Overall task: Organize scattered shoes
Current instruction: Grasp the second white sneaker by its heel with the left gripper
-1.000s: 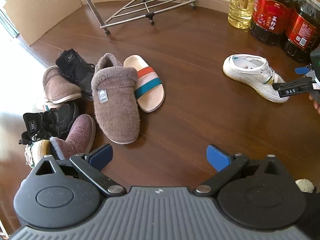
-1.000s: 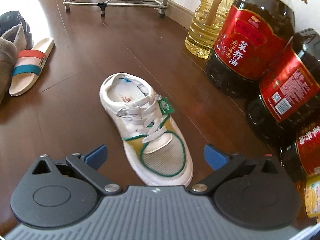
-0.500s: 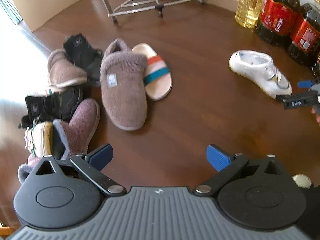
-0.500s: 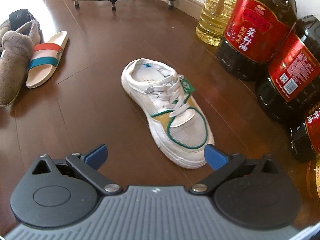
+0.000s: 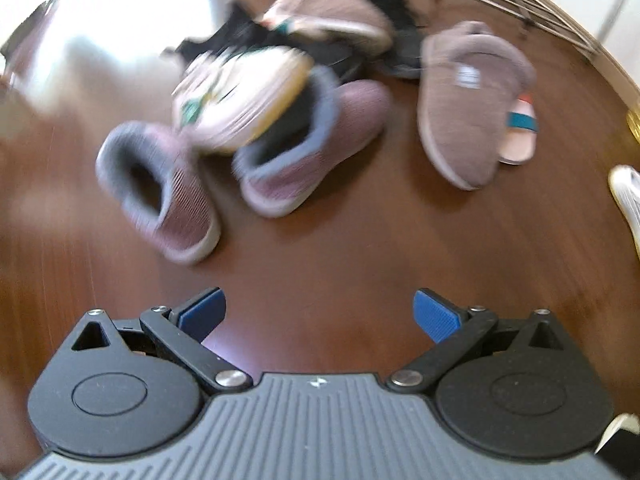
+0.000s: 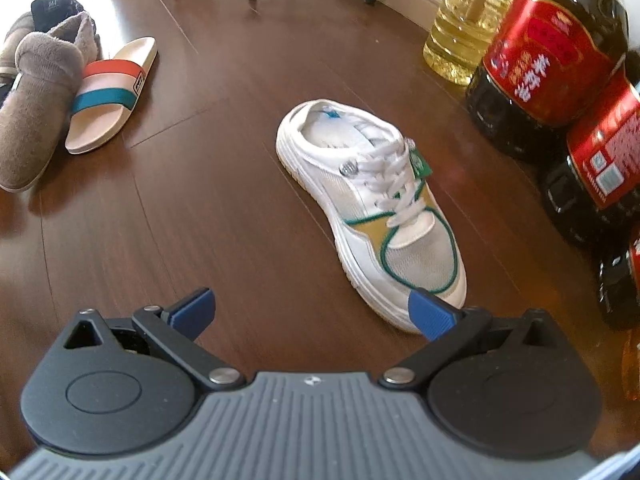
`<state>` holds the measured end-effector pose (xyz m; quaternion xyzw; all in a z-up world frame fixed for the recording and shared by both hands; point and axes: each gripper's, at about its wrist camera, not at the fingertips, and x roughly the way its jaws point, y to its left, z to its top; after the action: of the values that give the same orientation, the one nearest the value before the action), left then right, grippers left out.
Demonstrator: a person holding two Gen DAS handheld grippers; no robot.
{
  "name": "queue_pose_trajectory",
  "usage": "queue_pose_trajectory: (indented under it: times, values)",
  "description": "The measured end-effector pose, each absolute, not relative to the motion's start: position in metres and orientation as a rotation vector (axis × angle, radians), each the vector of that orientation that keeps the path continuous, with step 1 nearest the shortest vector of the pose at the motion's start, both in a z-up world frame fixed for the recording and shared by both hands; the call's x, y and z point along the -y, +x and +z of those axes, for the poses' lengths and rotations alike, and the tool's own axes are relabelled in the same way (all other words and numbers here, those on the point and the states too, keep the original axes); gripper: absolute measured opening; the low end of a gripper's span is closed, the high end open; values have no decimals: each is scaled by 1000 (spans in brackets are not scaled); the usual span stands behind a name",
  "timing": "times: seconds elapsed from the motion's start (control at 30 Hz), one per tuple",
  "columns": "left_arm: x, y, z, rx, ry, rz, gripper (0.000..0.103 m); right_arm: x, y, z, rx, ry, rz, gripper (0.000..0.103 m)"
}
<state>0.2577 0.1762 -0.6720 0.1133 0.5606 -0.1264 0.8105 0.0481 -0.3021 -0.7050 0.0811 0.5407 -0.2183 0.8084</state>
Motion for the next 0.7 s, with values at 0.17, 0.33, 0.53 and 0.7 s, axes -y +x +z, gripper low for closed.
queue_pose_trajectory:
  times: [0.17,0.33,0.53,0.7]
  values:
    - [-204,317,-661,-1057,297,-298,101,292,60,-705,-1194,120,-472,102]
    - [-229,419,-649,-1000,208,-345,101,279,77,-706,-1231,84,-462,102]
    - [-288,542,-670,-1178,-346,-251,98,257,88,-703,-1273,-17,-445,102]
    - [-278,590,-711,-1380,-249,-285,80,252,93,-702,-1317,-38,-509,102]
